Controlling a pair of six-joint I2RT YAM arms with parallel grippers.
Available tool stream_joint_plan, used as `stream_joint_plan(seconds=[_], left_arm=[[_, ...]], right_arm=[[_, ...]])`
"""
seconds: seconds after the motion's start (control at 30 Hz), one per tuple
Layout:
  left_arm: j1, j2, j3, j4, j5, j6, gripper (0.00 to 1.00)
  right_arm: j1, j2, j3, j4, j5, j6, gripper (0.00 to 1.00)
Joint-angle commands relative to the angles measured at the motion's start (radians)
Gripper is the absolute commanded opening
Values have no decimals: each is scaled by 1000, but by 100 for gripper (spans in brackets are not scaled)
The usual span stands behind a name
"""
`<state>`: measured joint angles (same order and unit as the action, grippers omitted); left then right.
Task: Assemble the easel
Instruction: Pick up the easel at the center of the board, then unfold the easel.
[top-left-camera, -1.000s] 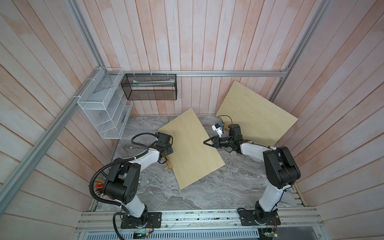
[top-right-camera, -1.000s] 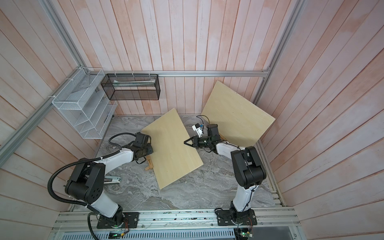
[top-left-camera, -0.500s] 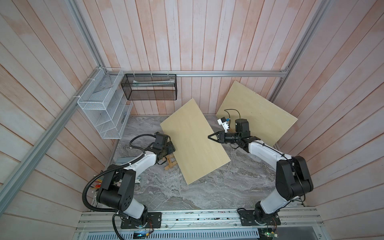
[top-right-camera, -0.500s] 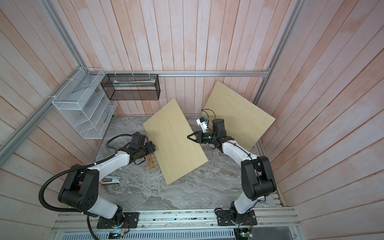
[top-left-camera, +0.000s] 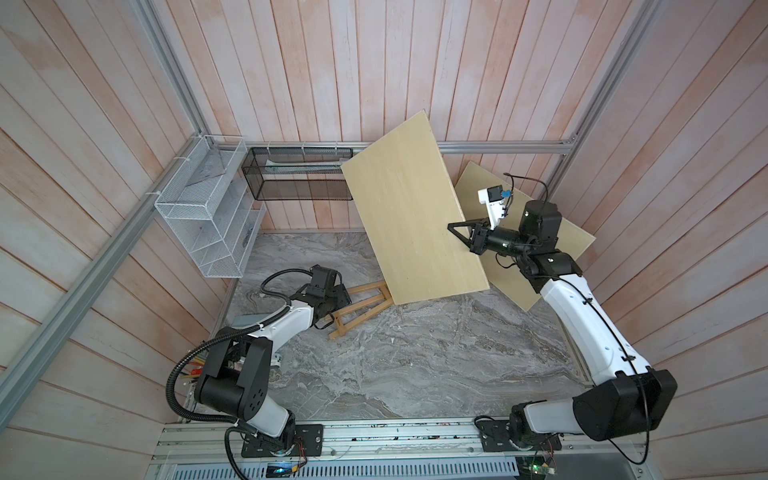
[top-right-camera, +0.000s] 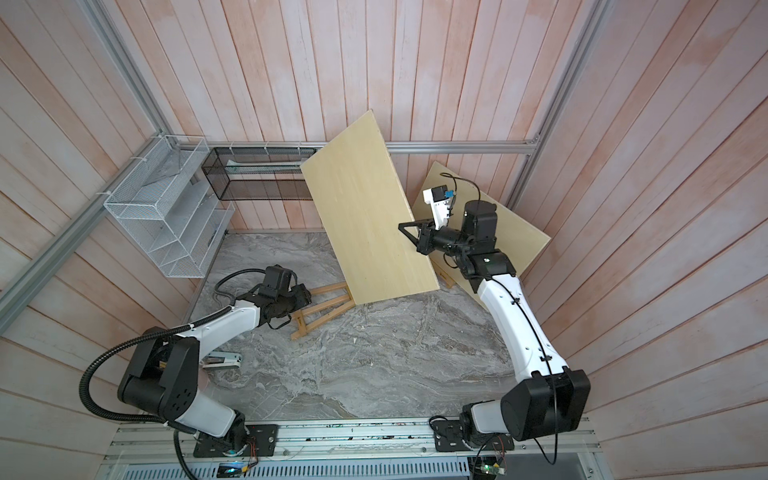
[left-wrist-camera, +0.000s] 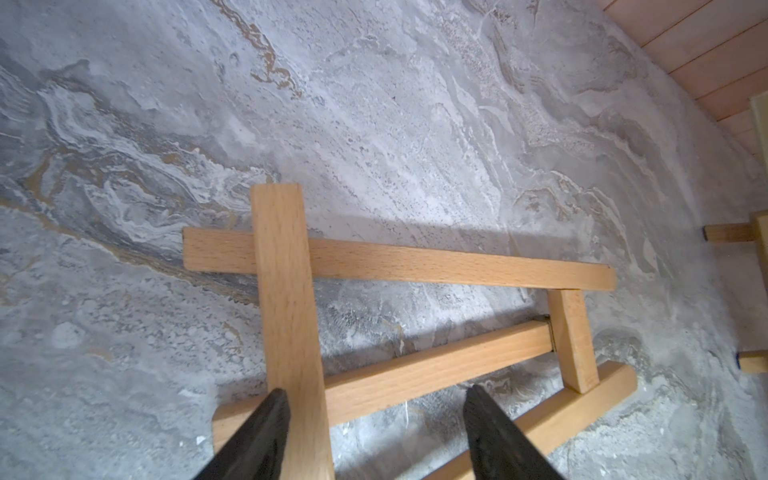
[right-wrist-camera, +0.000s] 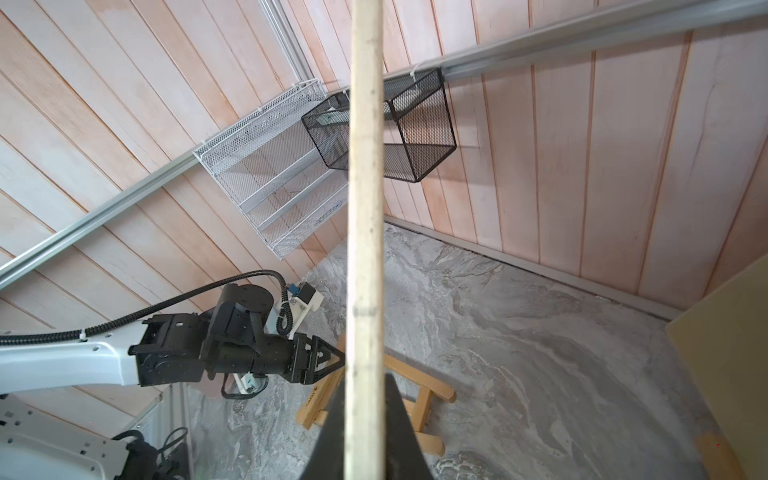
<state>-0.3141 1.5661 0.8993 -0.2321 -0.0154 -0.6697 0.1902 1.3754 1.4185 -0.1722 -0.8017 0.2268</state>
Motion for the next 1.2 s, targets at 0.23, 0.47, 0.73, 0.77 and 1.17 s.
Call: stream_joint_plan(seconds=[0.23,0.47,0.73,0.77,1.17], left_arm=[[10,52,-28,-126,-17,-44,69],[17,110,-6,-182,-29,-59,56],[17,124,52,-164,50,-29,6],[17,116,64,-153,81,-21,1],[12,120,158,181,807,8,0]], right_arm=[[-66,-91,87,53,72,-117,0],[-76,-96,94,40,92,-107,0],[-96,-91,101,23,123,-101,0],[-101,-86,108,17,129,-93,0],[-169,-70,184,-72,192,-114,0]])
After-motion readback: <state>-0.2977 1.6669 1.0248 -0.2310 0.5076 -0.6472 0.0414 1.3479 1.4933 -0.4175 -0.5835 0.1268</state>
